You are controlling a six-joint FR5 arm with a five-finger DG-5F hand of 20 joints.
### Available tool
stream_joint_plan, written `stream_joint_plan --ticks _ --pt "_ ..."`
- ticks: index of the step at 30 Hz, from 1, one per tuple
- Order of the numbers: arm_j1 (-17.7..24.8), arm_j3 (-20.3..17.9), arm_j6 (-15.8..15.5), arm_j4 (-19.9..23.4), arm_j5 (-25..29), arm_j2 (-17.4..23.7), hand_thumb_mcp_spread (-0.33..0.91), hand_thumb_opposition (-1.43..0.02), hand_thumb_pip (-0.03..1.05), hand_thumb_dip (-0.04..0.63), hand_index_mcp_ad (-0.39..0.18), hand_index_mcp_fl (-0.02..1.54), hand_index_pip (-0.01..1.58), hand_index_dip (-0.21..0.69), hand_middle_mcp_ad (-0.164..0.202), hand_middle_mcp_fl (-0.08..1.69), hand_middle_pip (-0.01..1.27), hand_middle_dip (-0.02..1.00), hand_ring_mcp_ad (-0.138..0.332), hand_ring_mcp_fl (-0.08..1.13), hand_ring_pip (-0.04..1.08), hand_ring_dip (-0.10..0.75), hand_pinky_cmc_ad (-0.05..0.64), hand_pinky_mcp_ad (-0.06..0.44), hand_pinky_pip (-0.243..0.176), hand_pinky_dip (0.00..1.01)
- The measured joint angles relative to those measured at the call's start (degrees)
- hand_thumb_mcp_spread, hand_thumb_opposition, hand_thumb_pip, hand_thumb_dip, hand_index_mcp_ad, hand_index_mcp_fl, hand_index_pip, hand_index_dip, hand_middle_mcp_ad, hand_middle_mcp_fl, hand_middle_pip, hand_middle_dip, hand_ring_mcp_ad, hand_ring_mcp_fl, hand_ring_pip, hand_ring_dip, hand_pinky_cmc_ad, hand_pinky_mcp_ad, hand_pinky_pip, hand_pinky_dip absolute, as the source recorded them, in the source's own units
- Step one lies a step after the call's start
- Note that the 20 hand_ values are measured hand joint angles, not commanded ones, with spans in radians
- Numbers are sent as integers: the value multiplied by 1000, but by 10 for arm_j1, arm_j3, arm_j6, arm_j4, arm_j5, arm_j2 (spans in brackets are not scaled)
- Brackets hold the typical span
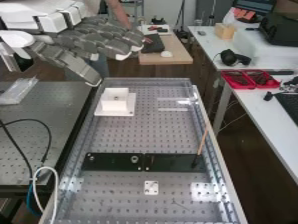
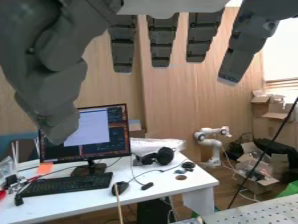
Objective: Grab the larger nut and place it in the white container
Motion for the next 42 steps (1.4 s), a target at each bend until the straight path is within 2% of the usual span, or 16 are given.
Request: stream_joint_plan --ticks 13,35,42 --pt "-2 15 0 -3 -2 -24 164 -806 717 190 -131 40 466 -87 58 21 122 225 164 0 80 96 349 307 -113 634" --pt "0 13 3 9 -10 -21 161 -806 717 190 -129 40 466 -87 58 17 122 225 162 0 80 96 349 307 -113 634" --pt "-1 11 6 11 -13 -22 164 -808 717 190 -129 40 466 -87 70 17 122 222 159 0 80 96 349 307 -113 634"
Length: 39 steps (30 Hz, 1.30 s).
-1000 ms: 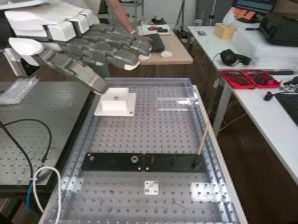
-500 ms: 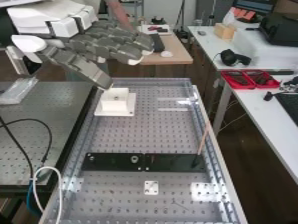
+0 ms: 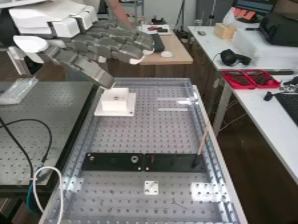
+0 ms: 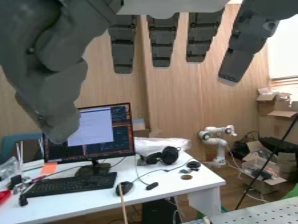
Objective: Grab the larger nut and place it in the white container
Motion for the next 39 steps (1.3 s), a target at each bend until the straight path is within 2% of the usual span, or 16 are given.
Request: stream_joint_plan --ticks 9,18,31,39 --pt "-2 2 -6 -5 -6 0 164 -808 717 190 -133 40 468 -87 70 17 122 225 159 0 80 96 346 307 -110 634" --pt "-1 2 0 -11 -16 2 161 -808 717 190 -129 40 466 -87 70 17 122 225 161 0 80 96 346 305 -110 634" --pt "7 14 -2 -55 -52 1 157 -805 709 188 -127 40 452 -79 70 21 122 225 164 0 80 96 349 309 -110 634" --pt "15 14 1 -57 -65 2 157 -805 709 188 -129 38 435 -77 70 19 122 225 164 0 79 96 349 309 -110 637"
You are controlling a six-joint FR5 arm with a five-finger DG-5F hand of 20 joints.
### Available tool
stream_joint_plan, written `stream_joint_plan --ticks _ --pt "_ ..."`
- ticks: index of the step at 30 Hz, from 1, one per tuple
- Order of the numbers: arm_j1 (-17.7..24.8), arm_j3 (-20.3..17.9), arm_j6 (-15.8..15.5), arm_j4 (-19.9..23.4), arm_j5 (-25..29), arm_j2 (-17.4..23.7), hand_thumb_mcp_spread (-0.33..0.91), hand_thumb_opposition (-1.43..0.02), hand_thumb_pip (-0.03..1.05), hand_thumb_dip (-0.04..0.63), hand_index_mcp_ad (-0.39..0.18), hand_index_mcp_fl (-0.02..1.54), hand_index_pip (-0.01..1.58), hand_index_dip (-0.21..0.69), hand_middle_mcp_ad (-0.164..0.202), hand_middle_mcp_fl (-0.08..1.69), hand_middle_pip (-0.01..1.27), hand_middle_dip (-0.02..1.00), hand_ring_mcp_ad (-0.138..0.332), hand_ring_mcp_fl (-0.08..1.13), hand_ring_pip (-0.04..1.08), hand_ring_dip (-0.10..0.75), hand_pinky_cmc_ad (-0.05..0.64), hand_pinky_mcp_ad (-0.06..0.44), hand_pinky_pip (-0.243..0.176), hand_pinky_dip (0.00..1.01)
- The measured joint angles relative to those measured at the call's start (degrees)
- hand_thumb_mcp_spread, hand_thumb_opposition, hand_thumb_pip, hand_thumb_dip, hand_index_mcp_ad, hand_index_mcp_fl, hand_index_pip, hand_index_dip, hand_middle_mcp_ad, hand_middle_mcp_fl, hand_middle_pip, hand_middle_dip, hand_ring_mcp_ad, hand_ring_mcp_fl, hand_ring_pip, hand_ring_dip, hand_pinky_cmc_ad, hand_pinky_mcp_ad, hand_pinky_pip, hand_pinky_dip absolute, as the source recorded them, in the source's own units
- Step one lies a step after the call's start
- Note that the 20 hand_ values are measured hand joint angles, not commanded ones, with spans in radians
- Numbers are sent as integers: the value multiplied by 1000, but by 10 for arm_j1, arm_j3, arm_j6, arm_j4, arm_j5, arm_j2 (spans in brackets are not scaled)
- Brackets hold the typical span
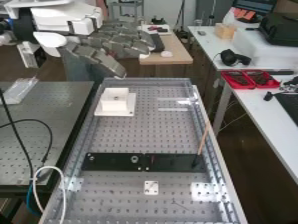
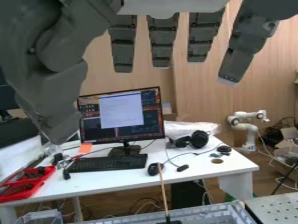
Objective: Grab the larger nut and place it in the white container
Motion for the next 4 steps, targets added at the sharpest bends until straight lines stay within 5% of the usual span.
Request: stream_joint_plan --ticks 4 --pt "1 -2 2 4 -3 1 157 -806 709 190 -129 38 435 -77 70 19 122 225 164 0 79 96 349 309 -112 637"
